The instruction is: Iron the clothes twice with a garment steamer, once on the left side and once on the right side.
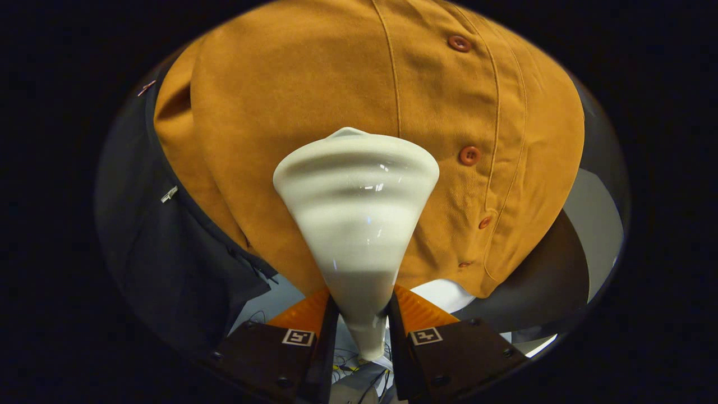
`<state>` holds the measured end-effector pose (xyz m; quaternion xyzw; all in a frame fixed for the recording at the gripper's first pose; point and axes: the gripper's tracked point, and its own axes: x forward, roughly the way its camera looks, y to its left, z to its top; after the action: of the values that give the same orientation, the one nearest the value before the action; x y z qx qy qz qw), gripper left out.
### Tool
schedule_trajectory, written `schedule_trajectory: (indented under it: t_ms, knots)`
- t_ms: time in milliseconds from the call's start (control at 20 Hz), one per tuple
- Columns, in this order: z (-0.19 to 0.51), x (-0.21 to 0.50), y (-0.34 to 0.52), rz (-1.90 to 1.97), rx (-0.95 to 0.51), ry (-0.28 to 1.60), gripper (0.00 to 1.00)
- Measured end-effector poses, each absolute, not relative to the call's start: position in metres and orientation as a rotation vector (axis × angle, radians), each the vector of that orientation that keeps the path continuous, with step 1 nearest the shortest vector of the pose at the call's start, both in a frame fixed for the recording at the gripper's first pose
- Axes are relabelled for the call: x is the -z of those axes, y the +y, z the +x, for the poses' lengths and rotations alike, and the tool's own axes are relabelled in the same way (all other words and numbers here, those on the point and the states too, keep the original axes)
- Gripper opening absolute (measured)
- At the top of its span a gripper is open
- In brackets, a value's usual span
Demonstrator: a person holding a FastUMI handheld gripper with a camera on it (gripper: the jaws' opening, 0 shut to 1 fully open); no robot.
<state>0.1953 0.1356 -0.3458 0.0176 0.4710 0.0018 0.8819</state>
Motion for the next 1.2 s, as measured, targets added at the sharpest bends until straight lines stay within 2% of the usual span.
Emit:
schedule_trajectory:
  t_ms: [750, 1200]
  knots:
    - [0.147, 0.397, 0.124, 0.023, -0.011, 1.154, 0.47]
    - [0.146, 0.317, 0.101, -0.015, -0.088, 0.965, 0.47]
